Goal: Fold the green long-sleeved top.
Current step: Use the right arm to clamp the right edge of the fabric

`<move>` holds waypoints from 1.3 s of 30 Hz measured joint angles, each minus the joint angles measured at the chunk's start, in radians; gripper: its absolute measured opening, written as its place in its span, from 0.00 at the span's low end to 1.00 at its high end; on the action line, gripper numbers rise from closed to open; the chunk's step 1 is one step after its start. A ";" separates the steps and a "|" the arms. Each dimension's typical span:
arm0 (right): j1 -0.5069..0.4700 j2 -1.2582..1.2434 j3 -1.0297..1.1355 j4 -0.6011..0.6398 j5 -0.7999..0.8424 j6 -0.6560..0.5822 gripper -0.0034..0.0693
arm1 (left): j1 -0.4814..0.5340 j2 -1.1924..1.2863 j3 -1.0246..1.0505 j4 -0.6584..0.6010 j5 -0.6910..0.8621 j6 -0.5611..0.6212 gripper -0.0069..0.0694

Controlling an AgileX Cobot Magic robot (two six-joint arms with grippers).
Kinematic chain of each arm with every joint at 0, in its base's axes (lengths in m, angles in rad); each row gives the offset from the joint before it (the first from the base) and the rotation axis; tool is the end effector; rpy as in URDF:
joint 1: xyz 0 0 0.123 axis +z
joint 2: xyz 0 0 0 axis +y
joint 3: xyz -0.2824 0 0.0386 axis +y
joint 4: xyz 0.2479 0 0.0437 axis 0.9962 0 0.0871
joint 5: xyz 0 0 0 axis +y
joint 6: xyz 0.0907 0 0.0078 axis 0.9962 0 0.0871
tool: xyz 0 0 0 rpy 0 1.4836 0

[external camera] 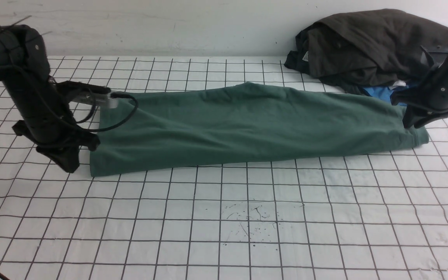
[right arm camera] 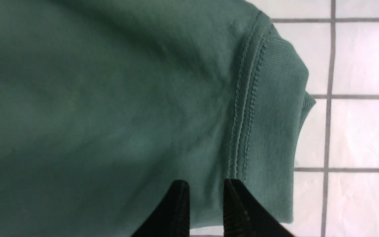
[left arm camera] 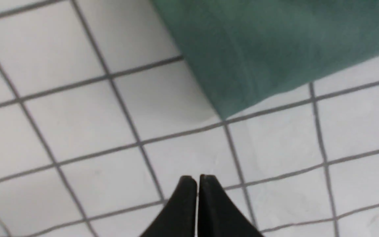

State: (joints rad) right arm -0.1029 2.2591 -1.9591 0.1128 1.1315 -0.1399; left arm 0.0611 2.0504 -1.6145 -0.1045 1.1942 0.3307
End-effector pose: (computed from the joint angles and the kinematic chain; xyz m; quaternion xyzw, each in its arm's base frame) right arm 0.4778 -0.0400 0.1968 -0.0003 0.9922 0.0393 0.1185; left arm 0.4101 0.0162 0.2001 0.1158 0.9920 -0.0452 0.0232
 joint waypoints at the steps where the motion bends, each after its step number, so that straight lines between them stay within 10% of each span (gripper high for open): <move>1: -0.001 -0.001 0.000 0.004 0.003 -0.002 0.25 | 0.021 0.000 0.000 0.003 0.007 0.000 0.08; 9: -0.001 -0.003 0.000 0.039 0.011 -0.019 0.37 | 0.116 0.006 0.000 -0.215 -0.011 0.029 0.09; 20: -0.001 -0.003 0.000 0.074 0.008 -0.030 0.44 | 0.019 0.099 0.000 -0.279 -0.177 0.075 0.51; 29: -0.001 -0.003 0.000 0.081 -0.014 -0.035 0.44 | -0.061 0.093 0.000 -0.137 -0.193 0.040 0.15; 39: -0.001 -0.003 0.000 0.069 -0.015 -0.042 0.44 | -0.028 0.016 -0.001 -0.015 0.006 0.020 0.12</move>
State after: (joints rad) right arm -0.1038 2.2559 -1.9591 0.1818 1.1167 -0.1815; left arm 0.0332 2.0666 -1.6154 -0.1190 1.2005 0.3511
